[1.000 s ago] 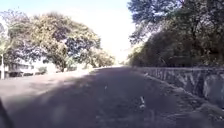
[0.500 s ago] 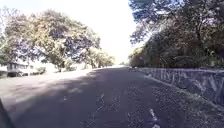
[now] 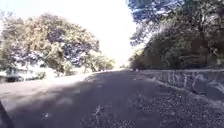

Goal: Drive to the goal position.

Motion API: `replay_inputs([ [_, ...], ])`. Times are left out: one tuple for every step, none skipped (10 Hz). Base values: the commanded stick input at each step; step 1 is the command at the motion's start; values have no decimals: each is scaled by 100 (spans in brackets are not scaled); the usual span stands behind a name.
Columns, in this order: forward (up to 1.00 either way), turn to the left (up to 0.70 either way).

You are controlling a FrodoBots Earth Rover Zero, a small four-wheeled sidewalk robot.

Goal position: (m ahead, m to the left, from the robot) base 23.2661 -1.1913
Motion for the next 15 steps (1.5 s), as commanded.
replay_inputs([
  [100,0],
  [100,0],
  [100,0],
  [100,0],
  [100,0],
  [100,0],
  [100,0],
  [100,0],
  [100,0],
  [100,0],
  [100,0],
  [100,0],
  [100,0],
  [100,0],
  [100,0],
])
